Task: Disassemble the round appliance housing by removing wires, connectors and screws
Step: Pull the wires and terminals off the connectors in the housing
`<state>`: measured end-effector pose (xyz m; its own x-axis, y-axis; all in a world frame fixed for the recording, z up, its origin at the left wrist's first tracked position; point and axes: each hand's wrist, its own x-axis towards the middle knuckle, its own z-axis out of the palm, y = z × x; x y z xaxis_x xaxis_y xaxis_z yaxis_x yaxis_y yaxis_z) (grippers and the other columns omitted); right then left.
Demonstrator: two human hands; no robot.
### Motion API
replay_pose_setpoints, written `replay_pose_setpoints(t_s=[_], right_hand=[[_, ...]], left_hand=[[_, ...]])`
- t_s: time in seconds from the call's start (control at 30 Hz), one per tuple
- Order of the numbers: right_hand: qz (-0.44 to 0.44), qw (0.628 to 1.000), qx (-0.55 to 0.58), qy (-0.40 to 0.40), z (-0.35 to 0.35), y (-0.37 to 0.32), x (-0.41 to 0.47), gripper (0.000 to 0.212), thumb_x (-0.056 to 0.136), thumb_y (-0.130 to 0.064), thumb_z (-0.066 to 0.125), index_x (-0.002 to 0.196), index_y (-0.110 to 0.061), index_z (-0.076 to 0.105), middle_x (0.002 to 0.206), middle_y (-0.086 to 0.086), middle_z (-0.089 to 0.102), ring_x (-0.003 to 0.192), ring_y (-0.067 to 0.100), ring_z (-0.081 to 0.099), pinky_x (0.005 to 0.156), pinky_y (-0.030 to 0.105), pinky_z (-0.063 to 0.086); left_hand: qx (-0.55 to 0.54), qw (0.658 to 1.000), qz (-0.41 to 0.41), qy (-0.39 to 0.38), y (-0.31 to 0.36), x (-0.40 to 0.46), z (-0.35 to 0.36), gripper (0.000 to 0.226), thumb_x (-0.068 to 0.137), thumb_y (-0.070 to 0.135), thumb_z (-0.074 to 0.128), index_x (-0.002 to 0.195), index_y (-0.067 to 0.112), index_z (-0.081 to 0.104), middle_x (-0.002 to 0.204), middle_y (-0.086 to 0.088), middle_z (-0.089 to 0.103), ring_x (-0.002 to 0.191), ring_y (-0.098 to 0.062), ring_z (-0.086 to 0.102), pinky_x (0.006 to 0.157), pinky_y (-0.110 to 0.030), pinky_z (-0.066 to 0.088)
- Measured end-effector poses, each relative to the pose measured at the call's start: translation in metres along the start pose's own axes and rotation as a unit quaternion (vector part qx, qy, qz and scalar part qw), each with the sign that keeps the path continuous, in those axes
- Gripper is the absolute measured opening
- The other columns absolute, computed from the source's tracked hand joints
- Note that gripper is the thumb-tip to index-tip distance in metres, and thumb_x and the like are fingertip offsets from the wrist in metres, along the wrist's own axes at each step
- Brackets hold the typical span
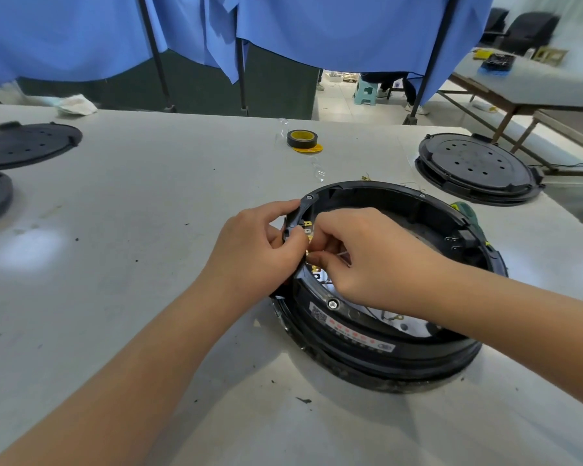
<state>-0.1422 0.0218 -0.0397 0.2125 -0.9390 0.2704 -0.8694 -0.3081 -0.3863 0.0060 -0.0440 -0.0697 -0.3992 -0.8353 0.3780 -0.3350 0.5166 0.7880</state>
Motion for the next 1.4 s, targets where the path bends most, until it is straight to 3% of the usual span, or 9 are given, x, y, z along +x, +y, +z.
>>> replay_pose_setpoints(t_s=[0.27, 0.43, 0.63, 0.87, 1.03, 1.13, 1.23, 1.4], right_hand=[[-0.019, 1.0, -0.005, -0.019, -0.005, 0.002, 0.005, 0.02, 0.082, -0.01, 0.062, 0.073, -0.021, 0.048, 0.071, -0.013, 0.05, 0.069, 0.009, 0.05, 0.064, 0.033, 0.046], [0.011, 1.0, 0.005, -0.004, -0.001, 0.0, 0.0, 0.014, 0.082, -0.012, 0.061, 0.074, -0.016, 0.052, 0.07, -0.008, 0.054, 0.068, 0.015, 0.053, 0.063, 0.041, 0.047], [0.018, 1.0, -0.018, 0.008, 0.001, -0.003, -0.003, 0.014, 0.082, -0.012, 0.059, 0.074, -0.02, 0.05, 0.068, -0.009, 0.052, 0.067, 0.014, 0.051, 0.061, 0.038, 0.045], [-0.002, 0.999, -0.044, 0.003, -0.003, 0.001, 0.0, 0.016, 0.083, -0.016, 0.063, 0.075, -0.023, 0.05, 0.069, -0.013, 0.047, 0.068, 0.009, 0.045, 0.057, 0.023, 0.034], [0.08, 0.995, -0.052, 0.028, -0.019, 0.028, -0.001, 0.01, 0.085, -0.016, 0.061, 0.079, -0.023, 0.057, 0.077, -0.012, 0.058, 0.078, 0.013, 0.056, 0.068, 0.027, 0.045], [0.033, 0.998, -0.055, -0.02, -0.011, 0.023, -0.002, 0.01, 0.088, -0.023, 0.06, 0.08, -0.025, 0.055, 0.076, -0.016, 0.053, 0.073, 0.003, 0.049, 0.066, 0.023, 0.04], [0.016, 0.998, -0.056, -0.011, -0.007, 0.018, 0.001, 0.009, 0.088, -0.025, 0.06, 0.082, -0.027, 0.053, 0.076, -0.017, 0.051, 0.073, -0.003, 0.047, 0.064, 0.016, 0.036], [0.01, 0.999, -0.05, -0.01, -0.01, 0.018, -0.004, 0.003, 0.088, -0.023, 0.062, 0.087, -0.023, 0.059, 0.077, -0.017, 0.053, 0.075, -0.003, 0.049, 0.066, 0.018, 0.039]], left_hand=[[0.008, 1.0, -0.002, -0.008, 0.001, 0.0, -0.001, 0.034, 0.085, 0.016, 0.059, 0.118, 0.026, 0.066, 0.038, 0.006, 0.038, 0.038, -0.008, 0.036, 0.046, -0.01, 0.032], [0.002, 1.0, -0.008, -0.004, 0.001, 0.0, 0.001, 0.035, 0.085, 0.016, 0.059, 0.119, 0.025, 0.065, 0.037, 0.007, 0.038, 0.037, -0.008, 0.035, 0.045, -0.01, 0.032], [0.002, 1.0, -0.008, -0.007, 0.001, 0.001, 0.002, 0.035, 0.085, 0.016, 0.058, 0.118, 0.026, 0.066, 0.037, 0.007, 0.038, 0.037, -0.007, 0.036, 0.045, -0.009, 0.033], [0.007, 1.0, -0.008, -0.012, 0.001, 0.001, 0.0, 0.035, 0.085, 0.016, 0.058, 0.117, 0.027, 0.065, 0.038, 0.006, 0.038, 0.038, -0.008, 0.036, 0.046, -0.011, 0.033], [0.003, 1.0, -0.011, -0.009, 0.001, -0.002, -0.001, 0.035, 0.085, 0.018, 0.057, 0.119, 0.027, 0.064, 0.04, 0.005, 0.04, 0.039, -0.007, 0.036, 0.047, -0.008, 0.035], [0.008, 1.0, -0.01, -0.003, 0.001, -0.002, 0.001, 0.036, 0.085, 0.018, 0.057, 0.119, 0.027, 0.064, 0.039, 0.005, 0.039, 0.039, -0.008, 0.036, 0.047, -0.009, 0.035], [0.007, 1.0, -0.008, -0.004, 0.001, -0.001, 0.001, 0.036, 0.084, 0.018, 0.057, 0.118, 0.028, 0.064, 0.038, 0.006, 0.039, 0.038, -0.008, 0.035, 0.046, -0.009, 0.034], [0.009, 1.0, -0.01, 0.0, 0.002, -0.001, 0.001, 0.036, 0.085, 0.018, 0.057, 0.119, 0.028, 0.064, 0.038, 0.007, 0.038, 0.039, -0.008, 0.036, 0.046, -0.009, 0.034]])
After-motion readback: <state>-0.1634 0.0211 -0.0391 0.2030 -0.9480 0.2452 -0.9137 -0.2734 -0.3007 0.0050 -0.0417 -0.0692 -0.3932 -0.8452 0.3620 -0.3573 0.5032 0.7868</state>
